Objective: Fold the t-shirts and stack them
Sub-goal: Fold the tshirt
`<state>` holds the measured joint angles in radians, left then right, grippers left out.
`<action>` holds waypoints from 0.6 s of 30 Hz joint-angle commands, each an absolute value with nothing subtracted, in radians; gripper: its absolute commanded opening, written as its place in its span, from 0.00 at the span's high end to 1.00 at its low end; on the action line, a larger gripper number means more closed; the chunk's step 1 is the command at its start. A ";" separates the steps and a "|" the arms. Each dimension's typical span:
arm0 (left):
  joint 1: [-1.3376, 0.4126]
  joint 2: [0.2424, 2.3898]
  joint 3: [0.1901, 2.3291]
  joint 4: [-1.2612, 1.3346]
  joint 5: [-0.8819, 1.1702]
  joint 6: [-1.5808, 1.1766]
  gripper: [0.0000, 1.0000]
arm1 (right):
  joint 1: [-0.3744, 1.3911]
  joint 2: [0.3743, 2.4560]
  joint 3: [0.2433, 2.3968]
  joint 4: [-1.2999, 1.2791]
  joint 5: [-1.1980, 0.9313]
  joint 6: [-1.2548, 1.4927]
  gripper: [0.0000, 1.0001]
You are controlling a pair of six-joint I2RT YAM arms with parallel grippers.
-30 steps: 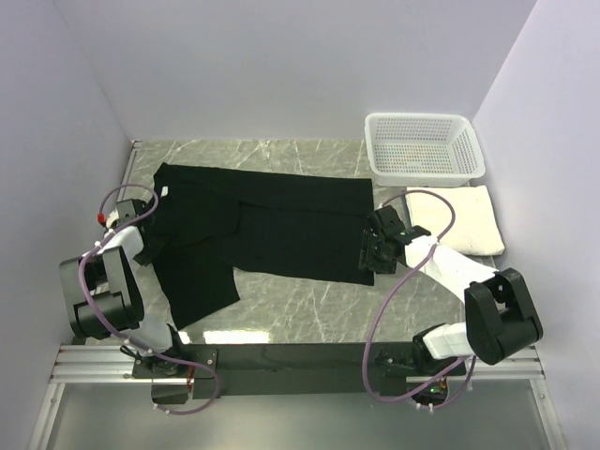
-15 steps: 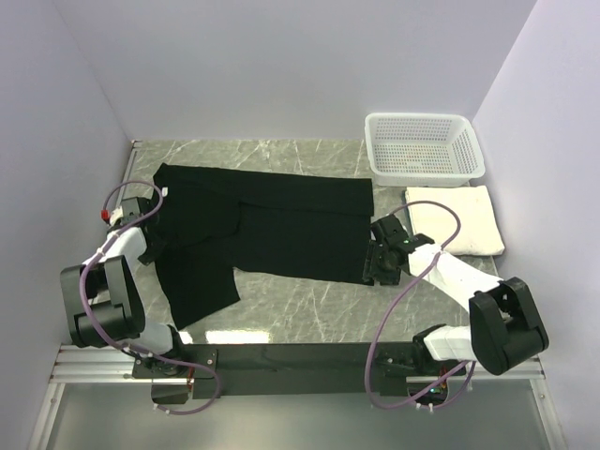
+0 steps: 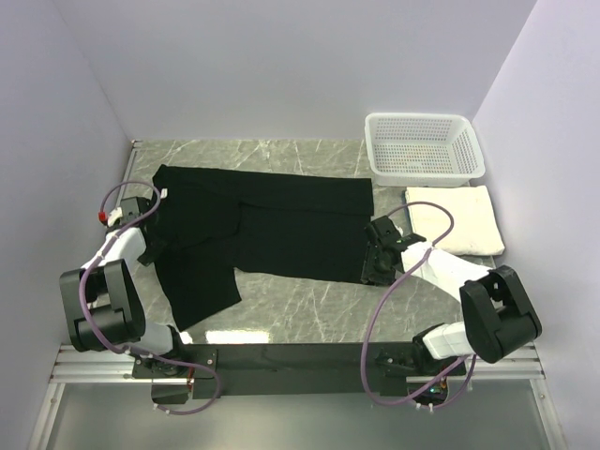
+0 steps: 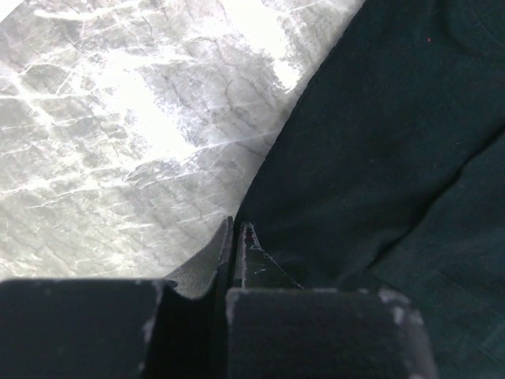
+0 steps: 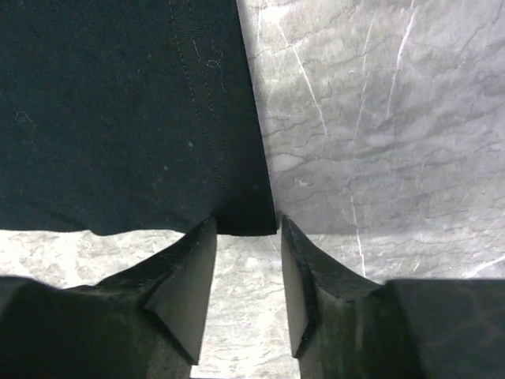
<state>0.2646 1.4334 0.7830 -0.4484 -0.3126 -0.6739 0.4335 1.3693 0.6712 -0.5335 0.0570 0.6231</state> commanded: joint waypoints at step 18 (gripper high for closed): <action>0.339 1.333 0.885 -0.646 -0.285 -0.724 0.99 | 0.476 1.295 0.690 -0.660 0.086 0.586 1.00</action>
